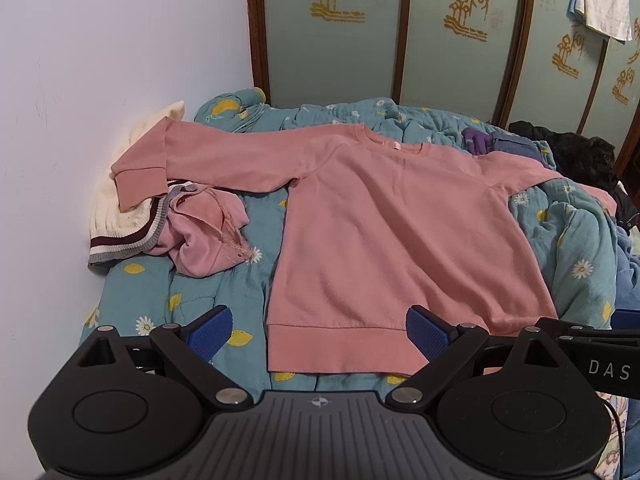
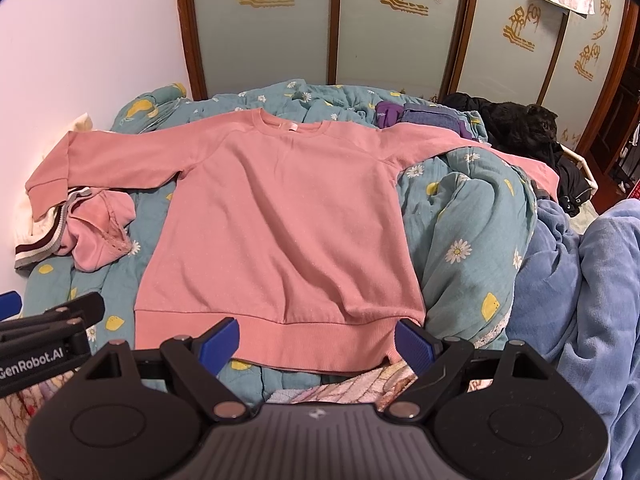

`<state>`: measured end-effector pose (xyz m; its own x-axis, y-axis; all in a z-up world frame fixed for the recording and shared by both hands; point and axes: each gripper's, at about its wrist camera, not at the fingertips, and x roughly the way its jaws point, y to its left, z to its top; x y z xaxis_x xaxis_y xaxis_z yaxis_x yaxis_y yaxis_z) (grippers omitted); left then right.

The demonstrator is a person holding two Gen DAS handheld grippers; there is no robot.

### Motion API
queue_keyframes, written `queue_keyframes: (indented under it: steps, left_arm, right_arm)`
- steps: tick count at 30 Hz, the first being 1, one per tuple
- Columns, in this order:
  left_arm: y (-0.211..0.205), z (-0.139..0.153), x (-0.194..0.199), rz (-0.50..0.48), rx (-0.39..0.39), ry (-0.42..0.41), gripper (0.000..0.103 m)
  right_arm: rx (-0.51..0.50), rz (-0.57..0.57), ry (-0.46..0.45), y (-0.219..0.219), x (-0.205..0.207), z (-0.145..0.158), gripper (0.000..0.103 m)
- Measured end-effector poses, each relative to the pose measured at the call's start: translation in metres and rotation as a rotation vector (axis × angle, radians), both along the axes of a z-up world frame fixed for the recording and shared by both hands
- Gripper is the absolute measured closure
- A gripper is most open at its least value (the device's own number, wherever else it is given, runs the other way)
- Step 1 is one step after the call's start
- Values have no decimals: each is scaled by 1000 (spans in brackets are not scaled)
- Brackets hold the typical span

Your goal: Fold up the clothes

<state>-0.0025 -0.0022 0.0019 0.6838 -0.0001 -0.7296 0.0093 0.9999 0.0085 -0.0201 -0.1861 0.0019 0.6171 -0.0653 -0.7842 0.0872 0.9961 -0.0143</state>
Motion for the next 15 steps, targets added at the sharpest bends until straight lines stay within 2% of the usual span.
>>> queue_keyframes:
  steps: [15]
  left_arm:
    - [-4, -2, -1, 3, 5, 0, 9]
  right_arm:
    - [3, -2, -3, 3, -3, -2, 18]
